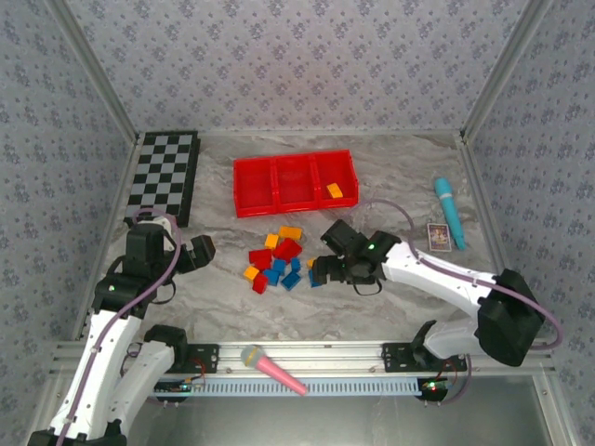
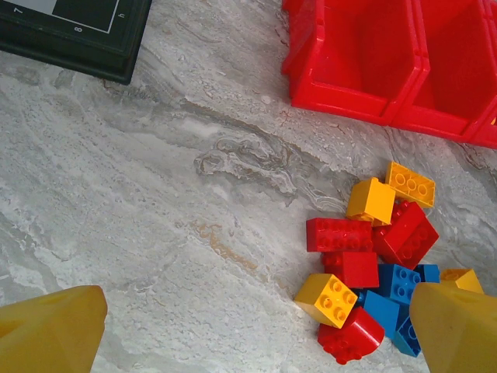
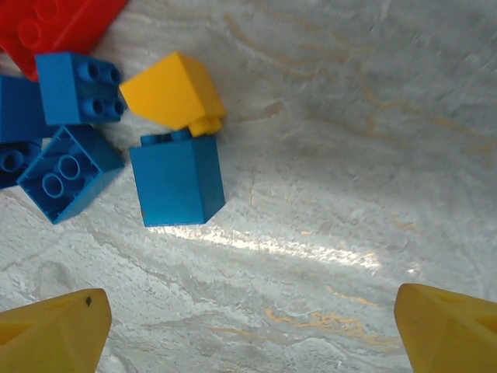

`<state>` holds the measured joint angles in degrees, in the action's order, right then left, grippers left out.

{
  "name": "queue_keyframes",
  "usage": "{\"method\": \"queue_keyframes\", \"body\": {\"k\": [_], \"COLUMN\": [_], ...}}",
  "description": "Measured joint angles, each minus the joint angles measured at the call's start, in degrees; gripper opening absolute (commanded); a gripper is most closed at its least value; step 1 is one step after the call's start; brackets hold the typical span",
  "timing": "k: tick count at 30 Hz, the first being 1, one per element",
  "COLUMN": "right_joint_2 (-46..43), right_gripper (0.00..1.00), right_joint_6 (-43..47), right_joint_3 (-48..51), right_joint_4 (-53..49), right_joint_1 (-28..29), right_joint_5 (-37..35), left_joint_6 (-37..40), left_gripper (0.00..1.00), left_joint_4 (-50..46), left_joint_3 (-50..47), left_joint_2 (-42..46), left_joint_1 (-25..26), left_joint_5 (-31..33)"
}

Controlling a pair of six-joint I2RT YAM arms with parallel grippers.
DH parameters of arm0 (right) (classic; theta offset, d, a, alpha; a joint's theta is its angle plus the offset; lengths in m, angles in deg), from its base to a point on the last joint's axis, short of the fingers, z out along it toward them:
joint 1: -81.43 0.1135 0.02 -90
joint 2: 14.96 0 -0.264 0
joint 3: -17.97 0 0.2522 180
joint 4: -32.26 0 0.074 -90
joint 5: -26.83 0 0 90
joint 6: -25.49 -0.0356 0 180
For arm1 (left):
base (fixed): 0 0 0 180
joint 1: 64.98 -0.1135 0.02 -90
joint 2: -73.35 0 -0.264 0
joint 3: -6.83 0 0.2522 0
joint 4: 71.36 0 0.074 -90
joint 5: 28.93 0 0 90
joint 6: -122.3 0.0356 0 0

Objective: Sort the legos into containers by color
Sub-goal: Pick up the lego from the bottom-center of the table.

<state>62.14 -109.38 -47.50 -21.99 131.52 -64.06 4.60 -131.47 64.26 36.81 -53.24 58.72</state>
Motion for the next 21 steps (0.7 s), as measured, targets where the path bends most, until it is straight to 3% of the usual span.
{"method": "queue_keyframes", "body": {"k": [9,21], "right_joint_2": [12.35,20.59], "right_gripper": [0.8,0.56], "right_joint_6": [-0.83,0.66], "right_joint_3": [-6.03,-11.96], "right_joint_4": [0.39,-0.79], "right_joint_1": [5.07,6.12], "right_joint_5": [-1.64,-4.83], "left_joint_6": [0.0,0.02], "left_gripper": [1.0,1.0], "left_joint_4": [0.0,-0.02], "left_joint_3": [0.0,0.0], "left_joint_2": [0.31,1.66], "left_joint_1": [0.31,1.03], "left_joint_5": [0.0,0.02]}}
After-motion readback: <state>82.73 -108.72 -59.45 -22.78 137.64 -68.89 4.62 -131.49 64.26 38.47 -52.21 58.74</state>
